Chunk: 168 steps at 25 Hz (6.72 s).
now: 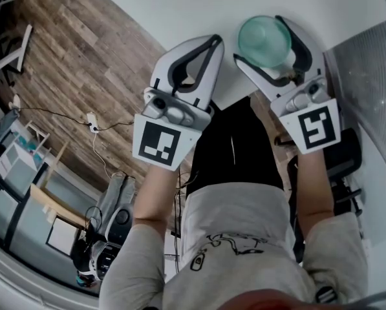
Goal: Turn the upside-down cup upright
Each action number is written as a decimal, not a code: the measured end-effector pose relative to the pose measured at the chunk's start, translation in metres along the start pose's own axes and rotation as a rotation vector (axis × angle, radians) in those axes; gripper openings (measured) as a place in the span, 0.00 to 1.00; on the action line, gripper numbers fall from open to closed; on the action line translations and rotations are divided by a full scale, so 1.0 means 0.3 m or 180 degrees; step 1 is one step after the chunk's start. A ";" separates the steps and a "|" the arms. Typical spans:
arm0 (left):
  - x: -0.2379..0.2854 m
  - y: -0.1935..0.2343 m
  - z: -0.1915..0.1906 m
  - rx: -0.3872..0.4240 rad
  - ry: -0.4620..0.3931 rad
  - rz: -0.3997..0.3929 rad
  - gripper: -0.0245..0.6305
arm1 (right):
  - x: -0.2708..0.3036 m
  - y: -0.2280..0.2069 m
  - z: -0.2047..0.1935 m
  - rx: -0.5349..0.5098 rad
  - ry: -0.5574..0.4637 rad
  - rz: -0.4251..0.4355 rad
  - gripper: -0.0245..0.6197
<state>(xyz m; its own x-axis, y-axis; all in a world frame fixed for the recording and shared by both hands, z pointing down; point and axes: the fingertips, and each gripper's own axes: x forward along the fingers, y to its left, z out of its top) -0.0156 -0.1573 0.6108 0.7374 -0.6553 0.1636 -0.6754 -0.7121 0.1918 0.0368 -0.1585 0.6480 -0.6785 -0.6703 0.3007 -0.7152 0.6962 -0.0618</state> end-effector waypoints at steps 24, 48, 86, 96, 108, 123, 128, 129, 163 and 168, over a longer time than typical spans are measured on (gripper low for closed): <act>-0.019 -0.048 0.101 0.0031 -0.0081 -0.0023 0.04 | -0.050 0.015 0.165 -0.0032 -0.0229 0.0052 0.61; -0.132 -0.153 0.457 0.0066 -0.0346 0.0062 0.04 | -0.222 0.060 0.600 0.0027 -0.0511 0.0109 0.61; -0.340 -0.433 0.932 0.0219 -0.0639 -0.0173 0.06 | -0.540 0.214 1.104 -0.0309 -0.0701 -0.0032 0.61; -0.427 -0.523 0.954 0.0206 -0.0615 -0.0173 0.13 | -0.639 0.272 1.149 -0.0349 -0.0695 -0.0012 0.61; -0.426 -0.592 0.967 0.0312 -0.0565 -0.0308 0.33 | -0.668 0.274 1.141 0.0259 -0.0845 0.0107 0.61; -0.388 -0.630 0.969 0.0388 -0.0550 -0.0487 0.48 | -0.669 0.215 1.132 0.2476 -0.1604 0.0715 0.61; -0.386 -0.627 0.968 0.0410 -0.0531 -0.0519 0.48 | -0.651 0.232 1.115 0.3036 -0.1723 0.1101 0.61; -0.386 -0.625 0.969 0.0415 -0.0537 -0.0520 0.48 | -0.645 0.236 1.111 0.3142 -0.1728 0.1162 0.61; -0.371 -0.591 0.999 0.0507 -0.0698 -0.0645 0.49 | -0.573 0.284 1.080 0.3891 -0.1807 0.1644 0.61; -0.374 -0.583 0.998 0.0475 -0.0685 -0.0665 0.49 | -0.569 0.295 1.072 0.3687 -0.1645 0.1565 0.61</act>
<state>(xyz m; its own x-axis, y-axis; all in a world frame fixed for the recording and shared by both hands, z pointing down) 0.0172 -0.0346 0.2693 0.8520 -0.5181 -0.0755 -0.5154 -0.8553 0.0531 0.0353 -0.0651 0.2850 -0.7040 -0.6145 -0.3560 0.0609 0.4473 -0.8923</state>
